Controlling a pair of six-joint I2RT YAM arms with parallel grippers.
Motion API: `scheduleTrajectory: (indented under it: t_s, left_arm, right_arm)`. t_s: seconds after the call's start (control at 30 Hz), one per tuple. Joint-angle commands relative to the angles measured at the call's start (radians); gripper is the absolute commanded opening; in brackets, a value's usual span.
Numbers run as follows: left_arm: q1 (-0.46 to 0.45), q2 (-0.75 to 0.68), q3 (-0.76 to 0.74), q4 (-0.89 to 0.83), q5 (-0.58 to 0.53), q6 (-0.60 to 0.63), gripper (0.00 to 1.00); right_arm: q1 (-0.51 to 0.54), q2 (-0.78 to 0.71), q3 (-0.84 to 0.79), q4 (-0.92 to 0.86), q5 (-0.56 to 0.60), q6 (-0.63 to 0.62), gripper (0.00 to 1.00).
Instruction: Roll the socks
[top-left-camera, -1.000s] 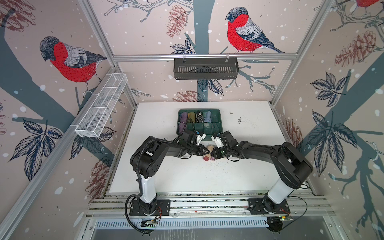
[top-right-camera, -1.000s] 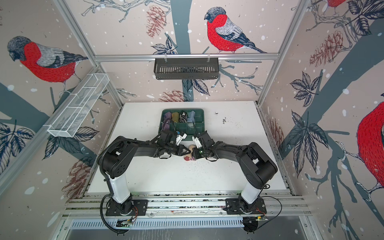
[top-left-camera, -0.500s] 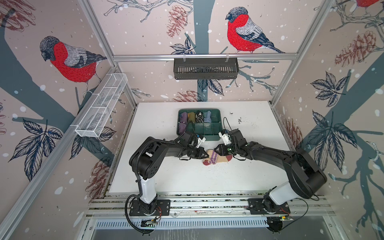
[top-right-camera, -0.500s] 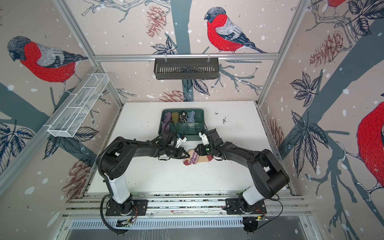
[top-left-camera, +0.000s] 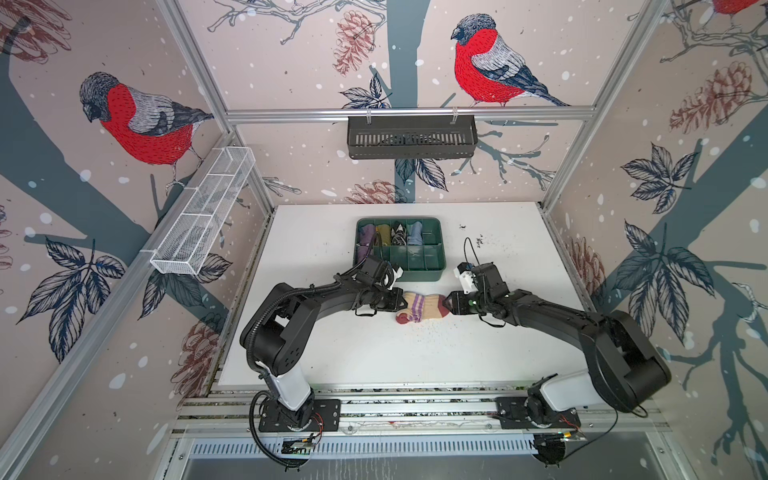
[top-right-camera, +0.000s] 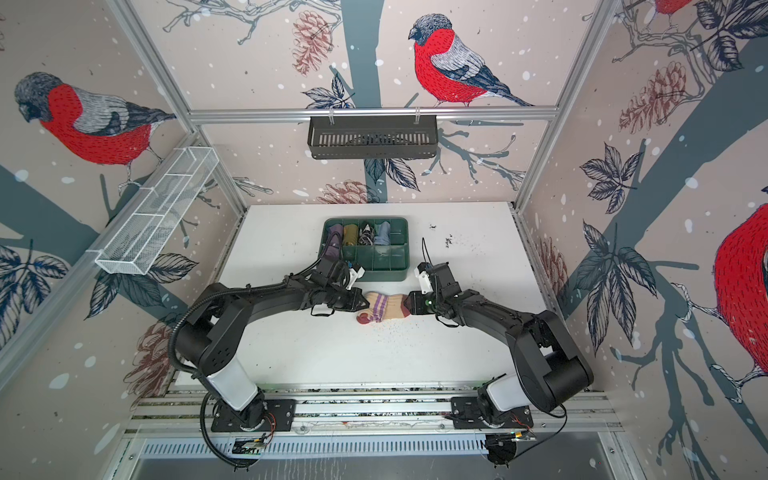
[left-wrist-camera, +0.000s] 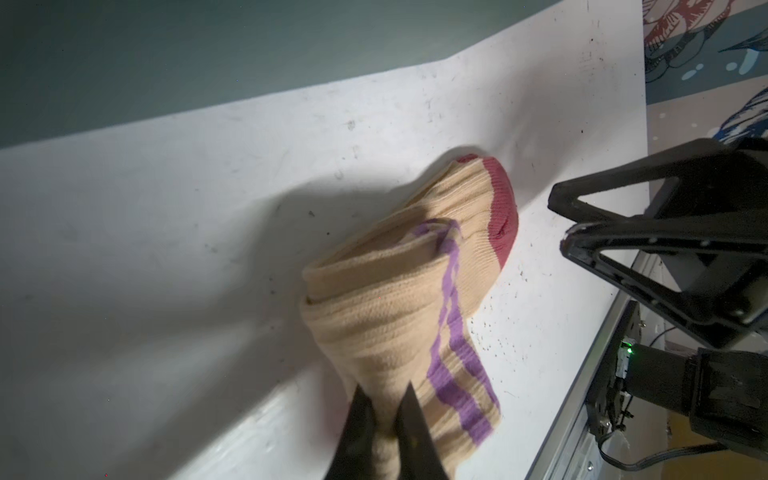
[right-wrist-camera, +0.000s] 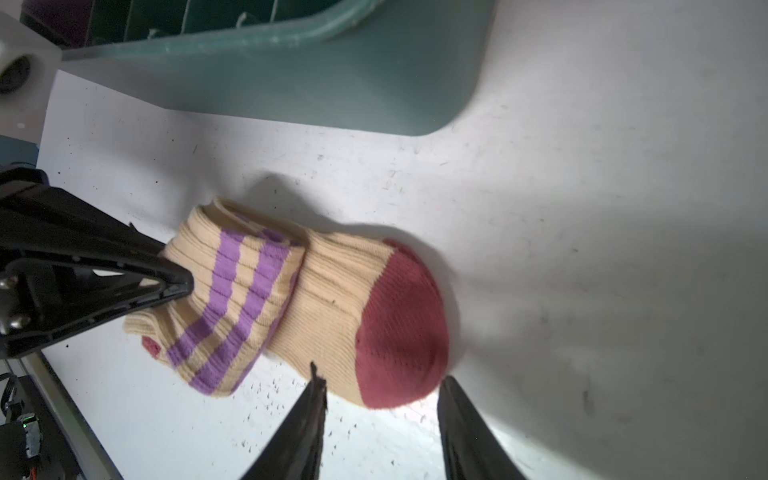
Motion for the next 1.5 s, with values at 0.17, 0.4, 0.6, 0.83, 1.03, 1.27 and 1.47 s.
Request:
scheduleTrajectory:
  t_s: [0.17, 0.4, 0.6, 0.83, 1.03, 1.27, 1.47]
  left_arm:
    - [0.000, -0.006, 0.025, -0.088, -0.068, 0.039, 0.00]
    - [0.001, 0.006, 0.023, -0.070, -0.063, 0.036, 0.00]
    - [0.006, 0.024, 0.013, -0.031, -0.047, 0.027, 0.00]
    - [0.036, -0.003, -0.035, 0.073, -0.001, -0.019, 0.00]
    - [0.058, -0.025, -0.061, 0.103, -0.009, -0.036, 0.00]
    - [0.045, -0.014, -0.019, -0.003, -0.081, 0.010, 0.00]
    - [-0.012, -0.007, 0.072, -0.155, -0.240, 0.045, 0.00]
  right_arm:
    - [-0.011, 0.064, 0.021, 0.068, -0.023, -0.011, 0.50]
    - [-0.018, 0.133, 0.039, 0.135, -0.045, -0.005, 0.50]
    - [-0.018, 0.184, 0.050, 0.179, -0.069, 0.007, 0.45]
    - [-0.015, 0.211, 0.034, 0.191, -0.084, 0.015, 0.25]
    - [-0.007, 0.182, 0.008, 0.169, -0.080, 0.016, 0.13]
    - [0.015, 0.166, -0.001, 0.149, -0.066, 0.024, 0.12]
    - [0.031, 0.165, 0.012, 0.147, -0.067, 0.029, 0.12]
